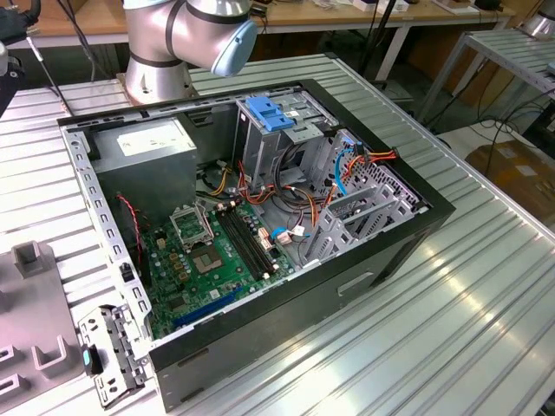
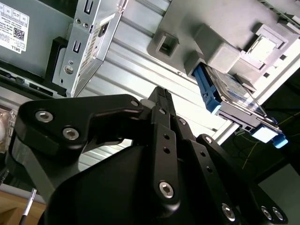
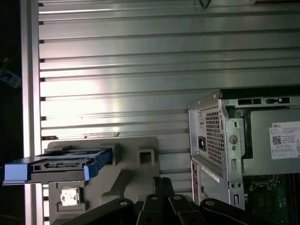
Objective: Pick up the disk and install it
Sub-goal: 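Reach for the disk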
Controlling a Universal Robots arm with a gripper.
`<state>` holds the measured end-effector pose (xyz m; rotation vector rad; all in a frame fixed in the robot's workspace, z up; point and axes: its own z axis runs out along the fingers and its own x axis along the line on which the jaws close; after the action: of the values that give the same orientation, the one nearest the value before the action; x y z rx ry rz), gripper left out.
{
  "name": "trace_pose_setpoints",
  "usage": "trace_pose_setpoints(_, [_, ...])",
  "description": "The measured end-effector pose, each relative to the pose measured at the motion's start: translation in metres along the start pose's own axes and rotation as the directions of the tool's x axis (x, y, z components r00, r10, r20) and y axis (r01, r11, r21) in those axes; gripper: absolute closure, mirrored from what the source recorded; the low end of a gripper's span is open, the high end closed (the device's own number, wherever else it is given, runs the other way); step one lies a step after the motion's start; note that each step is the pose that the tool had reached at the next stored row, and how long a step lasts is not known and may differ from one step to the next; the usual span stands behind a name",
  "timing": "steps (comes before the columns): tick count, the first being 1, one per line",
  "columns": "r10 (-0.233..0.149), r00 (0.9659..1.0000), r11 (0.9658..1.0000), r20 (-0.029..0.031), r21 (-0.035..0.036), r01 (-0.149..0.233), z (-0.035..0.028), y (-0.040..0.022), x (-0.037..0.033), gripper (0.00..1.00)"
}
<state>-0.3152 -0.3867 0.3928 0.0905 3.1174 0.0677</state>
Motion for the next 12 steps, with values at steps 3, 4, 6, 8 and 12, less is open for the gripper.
trace_pose_setpoints(3, [-0.001,1.0,1.0,-0.002,0.0001,0.001,0.0,0.0,0.0,0.89])
trace_pose_setpoints(4, [-0.001,1.0,1.0,-0.0028,0.0001,0.001,0.0001,0.0,0.0001,0.89])
trace_pose_setpoints(6, [-0.002,1.0,1.0,-0.0044,0.0004,0.002,0.0,0.0,0.0003,0.89])
trace_pose_setpoints(8, [-0.002,1.0,1.0,-0.0058,0.0003,0.002,0.0003,-0.0001,0.0005,0.89])
trace_pose_setpoints(12, [-0.003,1.0,1.0,-0.0089,0.0004,0.003,0.0006,-0.0001,0.0014,0.89])
